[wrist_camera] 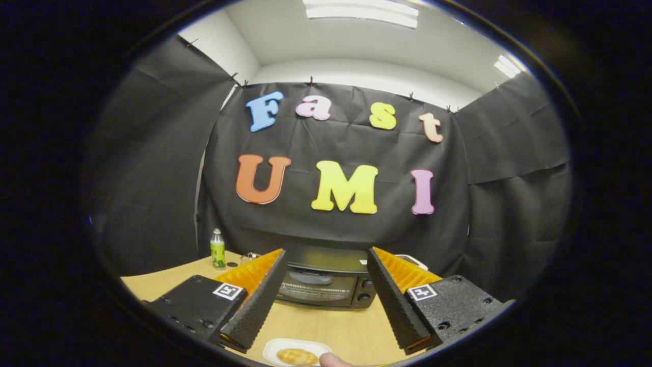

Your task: Open the toaster oven, put the food inside, and close the toaster oven door.

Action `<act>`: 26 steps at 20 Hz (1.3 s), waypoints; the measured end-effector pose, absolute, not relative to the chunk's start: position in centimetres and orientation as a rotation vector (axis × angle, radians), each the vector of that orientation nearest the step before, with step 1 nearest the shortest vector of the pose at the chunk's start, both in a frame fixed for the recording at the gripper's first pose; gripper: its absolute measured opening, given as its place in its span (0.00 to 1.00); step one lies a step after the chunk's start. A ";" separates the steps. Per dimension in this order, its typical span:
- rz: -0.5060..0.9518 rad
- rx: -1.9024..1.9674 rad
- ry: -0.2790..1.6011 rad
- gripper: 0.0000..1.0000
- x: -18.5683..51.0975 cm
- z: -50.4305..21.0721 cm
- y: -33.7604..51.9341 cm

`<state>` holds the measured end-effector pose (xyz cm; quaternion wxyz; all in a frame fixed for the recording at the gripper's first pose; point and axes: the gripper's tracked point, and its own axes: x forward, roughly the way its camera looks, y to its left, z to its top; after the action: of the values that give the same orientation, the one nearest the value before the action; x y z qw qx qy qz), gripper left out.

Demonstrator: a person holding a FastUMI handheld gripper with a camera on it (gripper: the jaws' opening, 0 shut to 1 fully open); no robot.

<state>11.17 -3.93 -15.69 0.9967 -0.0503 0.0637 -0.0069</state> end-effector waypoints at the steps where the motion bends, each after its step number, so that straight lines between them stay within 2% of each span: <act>1: 0.001 -0.089 0.143 1.00 12.3 -16.7 -3.6; 7: 0.050 0.059 0.263 1.00 20.5 -22.5 -3.3; 14: 0.010 -0.007 0.327 1.00 28.2 -27.9 -3.1; 23: -0.022 -0.025 0.419 1.00 31.6 -32.8 -2.5; 26: 0.012 0.034 0.434 0.98 31.9 -33.3 -2.1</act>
<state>31.85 -2.08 -33.28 0.9763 0.0171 0.2155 0.0061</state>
